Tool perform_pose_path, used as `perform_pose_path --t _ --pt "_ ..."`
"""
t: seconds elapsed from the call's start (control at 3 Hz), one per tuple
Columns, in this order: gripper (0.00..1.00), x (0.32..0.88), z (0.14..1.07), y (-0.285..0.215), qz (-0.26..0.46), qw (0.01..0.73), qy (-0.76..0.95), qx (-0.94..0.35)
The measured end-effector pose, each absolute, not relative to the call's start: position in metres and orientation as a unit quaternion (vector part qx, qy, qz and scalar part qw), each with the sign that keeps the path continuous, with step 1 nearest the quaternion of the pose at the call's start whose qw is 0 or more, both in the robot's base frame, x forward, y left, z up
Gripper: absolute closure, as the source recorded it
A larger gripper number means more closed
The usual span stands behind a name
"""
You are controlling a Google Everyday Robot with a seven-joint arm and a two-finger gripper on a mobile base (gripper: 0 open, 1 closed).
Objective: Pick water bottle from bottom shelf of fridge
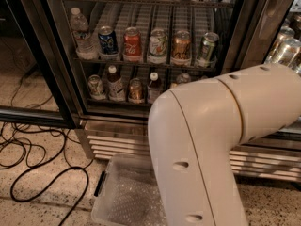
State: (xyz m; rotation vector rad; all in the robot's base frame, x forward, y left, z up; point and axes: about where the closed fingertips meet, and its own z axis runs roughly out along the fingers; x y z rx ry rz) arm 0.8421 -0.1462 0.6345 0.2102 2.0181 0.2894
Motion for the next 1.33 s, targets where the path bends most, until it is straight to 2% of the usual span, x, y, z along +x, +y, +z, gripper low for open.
perform_pose_path --t 1.33 --pt "1.0 0.8373 0.6403 -0.1497 0.139 0.514 0.841 0.098"
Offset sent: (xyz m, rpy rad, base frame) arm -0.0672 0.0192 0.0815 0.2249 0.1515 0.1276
